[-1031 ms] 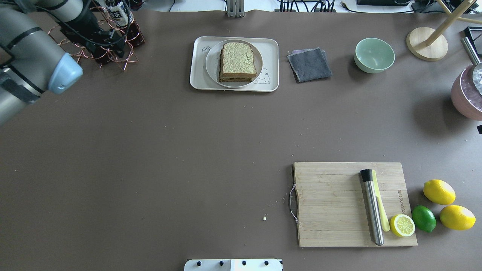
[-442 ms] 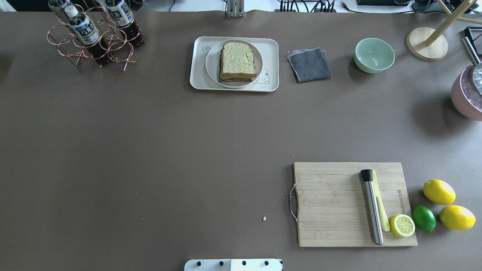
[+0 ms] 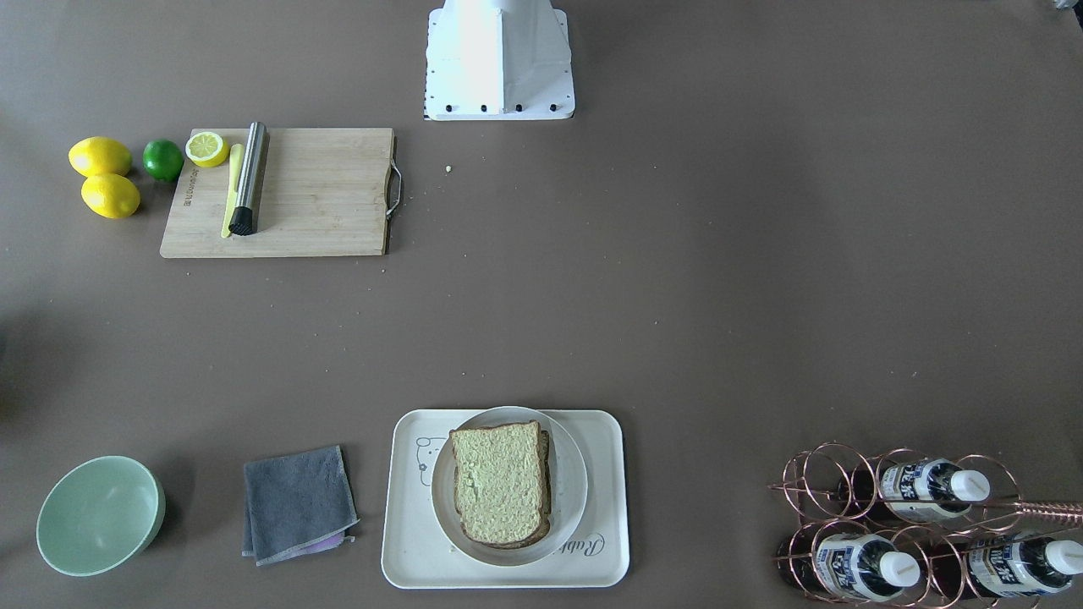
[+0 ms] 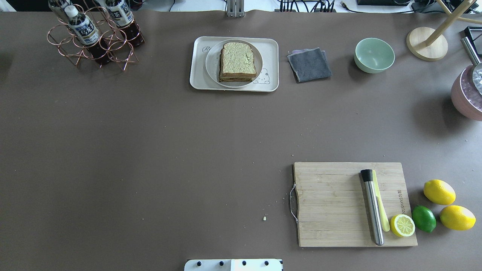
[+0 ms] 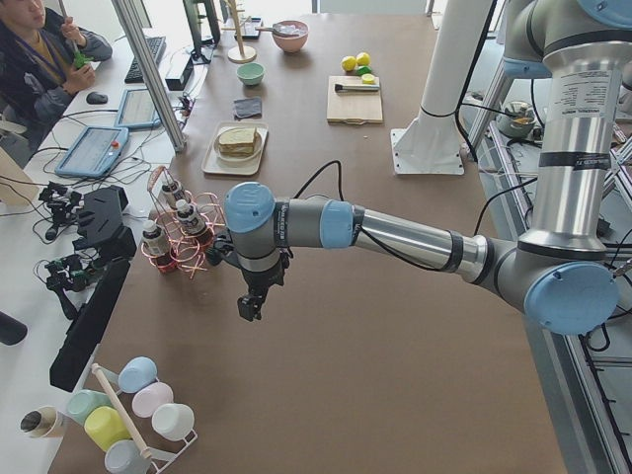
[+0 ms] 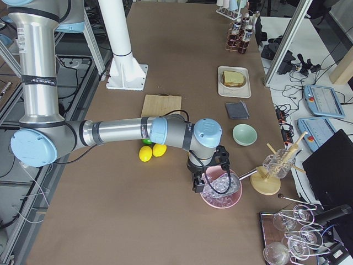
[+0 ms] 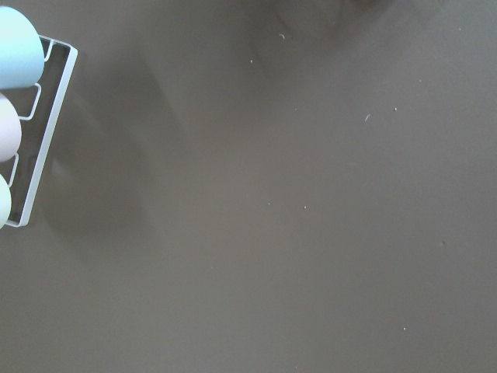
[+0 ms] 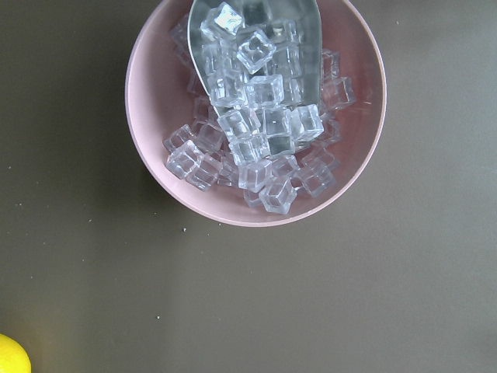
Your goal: Make sandwich and place on tray
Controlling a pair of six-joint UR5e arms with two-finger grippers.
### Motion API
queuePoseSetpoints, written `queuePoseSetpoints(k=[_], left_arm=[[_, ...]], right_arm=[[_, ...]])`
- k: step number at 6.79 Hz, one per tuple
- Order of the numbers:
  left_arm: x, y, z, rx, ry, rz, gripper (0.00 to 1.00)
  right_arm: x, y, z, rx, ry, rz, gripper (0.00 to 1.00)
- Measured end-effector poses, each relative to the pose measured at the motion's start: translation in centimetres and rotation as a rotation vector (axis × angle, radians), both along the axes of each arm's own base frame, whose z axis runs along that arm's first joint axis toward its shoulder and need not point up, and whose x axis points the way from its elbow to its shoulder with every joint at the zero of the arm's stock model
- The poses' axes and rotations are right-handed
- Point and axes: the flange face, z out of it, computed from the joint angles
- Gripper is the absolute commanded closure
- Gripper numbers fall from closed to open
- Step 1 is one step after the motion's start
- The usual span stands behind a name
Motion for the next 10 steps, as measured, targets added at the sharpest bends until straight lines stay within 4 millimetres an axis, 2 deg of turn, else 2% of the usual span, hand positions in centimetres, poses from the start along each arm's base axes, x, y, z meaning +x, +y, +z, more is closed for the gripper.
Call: queuePoseSetpoints(k=[1,3,10], left_arm=[[-0.3,1.1,1.0,-0.020,0.002,-0.006,0.03],[-0.4,2.1,1.9,-0.039,0.000,-0.011,0.03],[0.8,2.7,2.4,-0.102,-0.001,-0.040,0.03]], right_arm=[[0.3,0.2,0.3,-0.001,0.001,0.000,0.00],[0.4,0.4,0.8,-0.014,0.009,0.008,0.00],[0.1,-0.5,0.4,-0.023,0.045,0.024,0.00]])
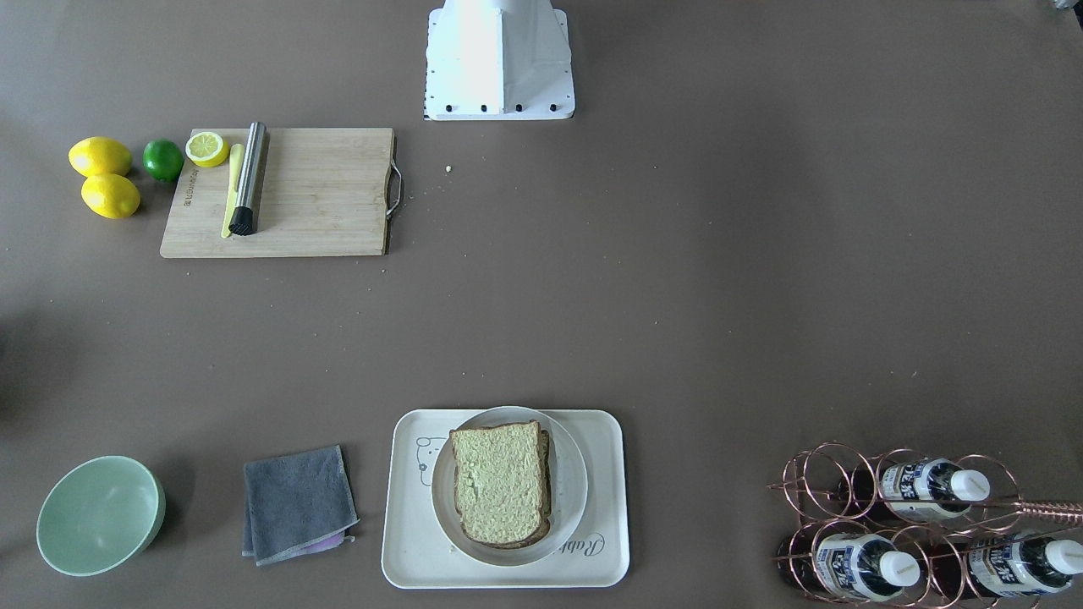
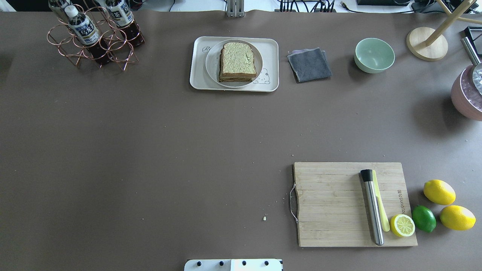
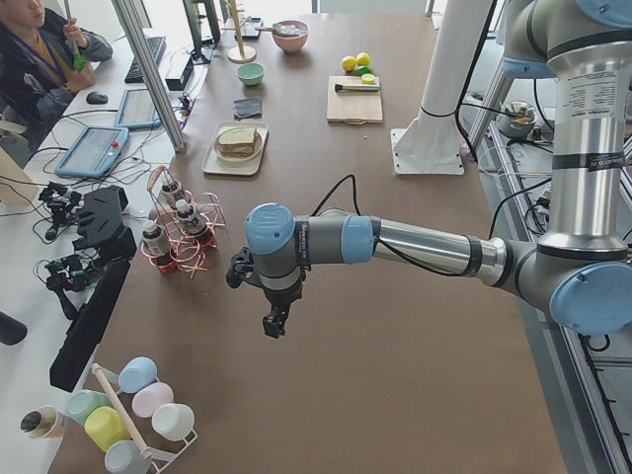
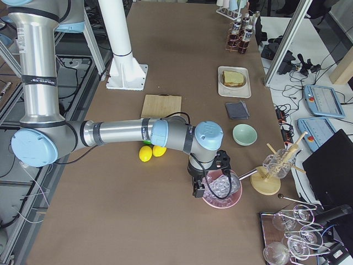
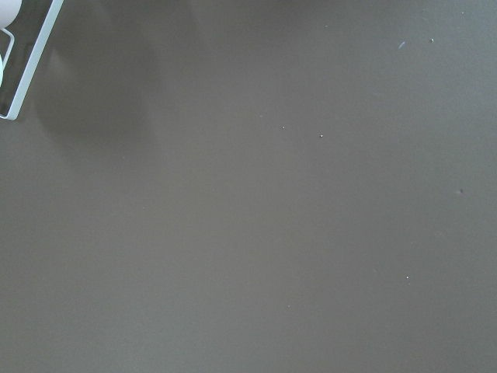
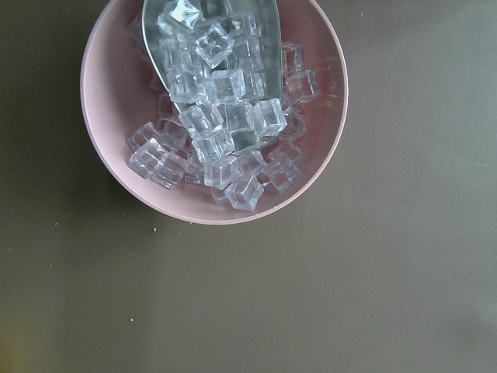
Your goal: Make sandwich and place on tray
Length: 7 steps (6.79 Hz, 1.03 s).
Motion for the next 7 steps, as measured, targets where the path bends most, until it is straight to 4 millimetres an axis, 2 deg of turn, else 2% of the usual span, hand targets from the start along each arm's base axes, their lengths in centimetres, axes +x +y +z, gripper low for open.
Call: queuePoseSetpoints(k=[4,7], left_arm=[[-0.25,0.10,-0.65,0.012,-0.001,-0.007,0.03],[-0.19,0.55,-0.20,0.003,0.000,-0.007,0.03]], right_arm=[[-0.06,-0.05,-0.15,0.002,0.000,0.000,0.00],[-0.23,-0.09,-0.32,0.006,-0.003,-0.003,0.00]])
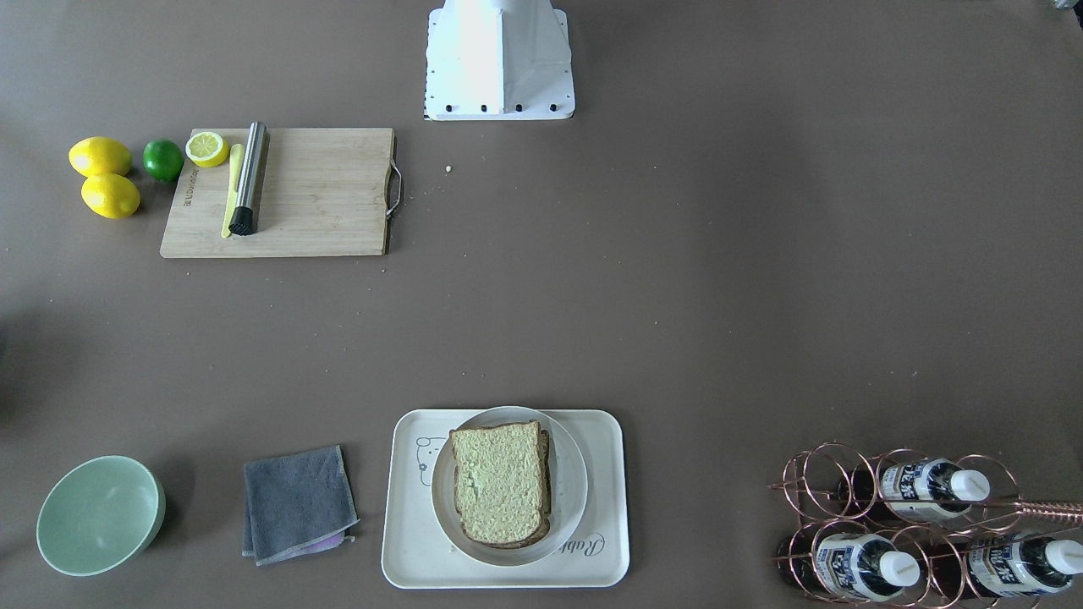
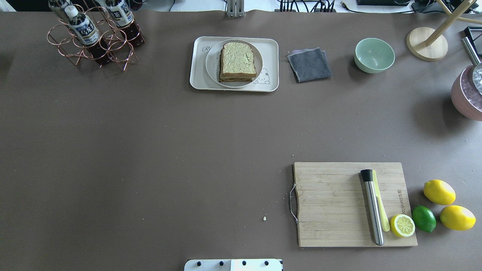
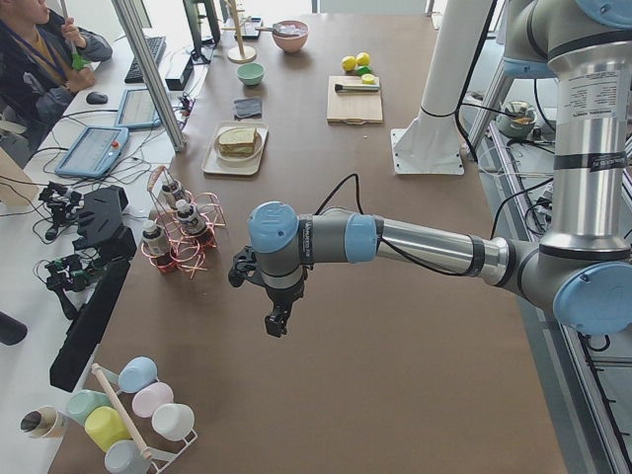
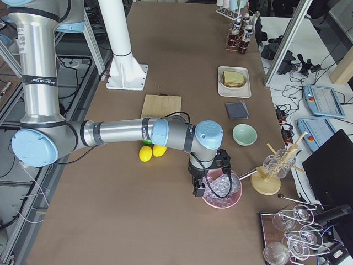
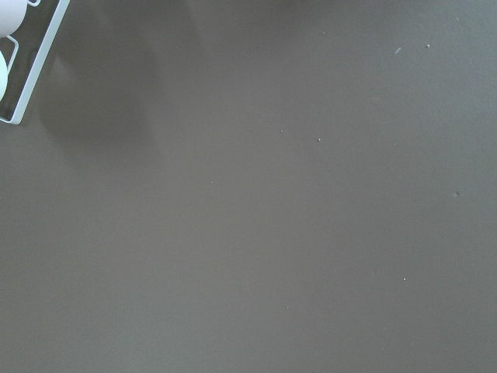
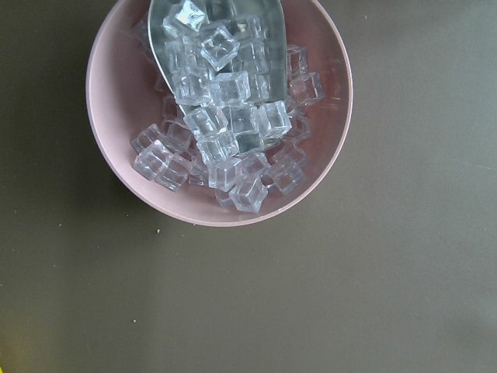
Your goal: Make sandwich and place on tray
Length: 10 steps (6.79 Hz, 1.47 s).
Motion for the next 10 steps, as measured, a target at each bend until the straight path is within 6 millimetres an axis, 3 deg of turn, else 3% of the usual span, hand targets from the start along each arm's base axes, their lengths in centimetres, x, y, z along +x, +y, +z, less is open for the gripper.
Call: queuePoseSetpoints(k=[10], left_arm=[[0.17,0.04,-0.08,0.003,0.000,0.004,0.03]], right_arm=[[-0.33,-0.82,-0.93,0.020,-0.005,-0.007,0.00]])
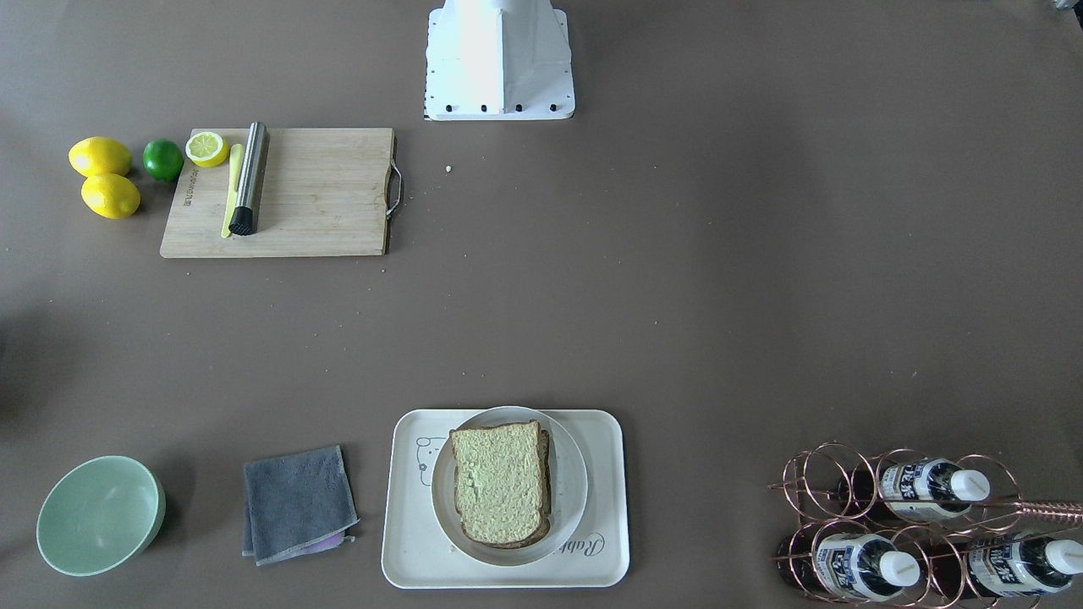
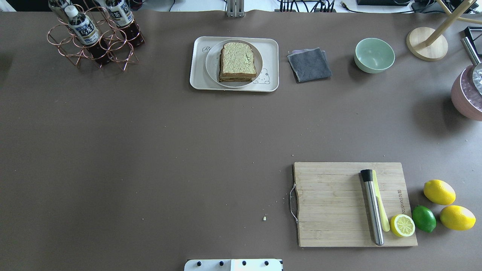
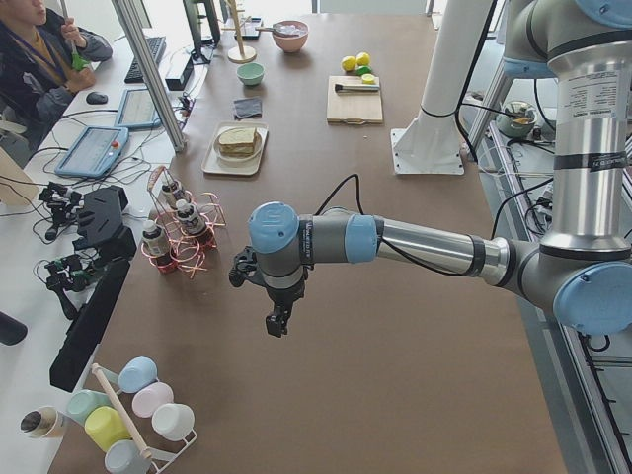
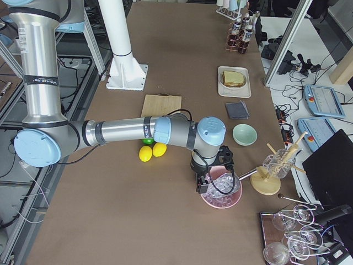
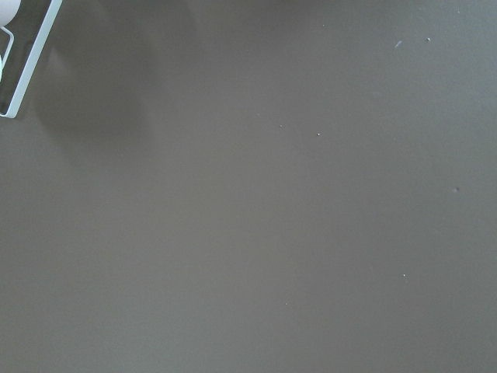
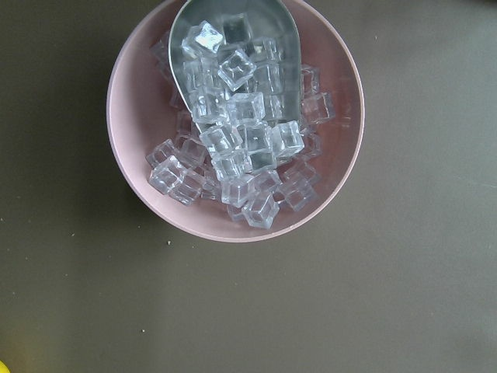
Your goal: Make sandwich and place on tray
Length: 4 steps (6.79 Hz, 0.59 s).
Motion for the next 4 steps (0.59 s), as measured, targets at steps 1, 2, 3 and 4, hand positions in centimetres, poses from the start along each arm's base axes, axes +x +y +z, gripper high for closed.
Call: queuePoseSetpoints(k=[1,2,3,4], left_arm=[[0.01,0.08,0.05,-0.001,0.000,0.000,0.03],[0.01,0.09,0.04,0.001,0.000,0.000,0.03],[0.01,0.04,-0.09,0.004,0.000,-0.001,0.03],[0.01,-0.10,-0.41,0.007,0.000,-0.006,0.03]], right_arm=[[-0.05,0.01,0.07,-0.001,0.000,-0.002,0.00],[-0.07,0.02,0.10,-0.001,0.001,-0.003,0.00],[-0.11,0.02,0.12,-0.002,0.002,-0.003,0.00],[-0.14,0.00,0.03,0.000,0.002,-0.004,0.00]])
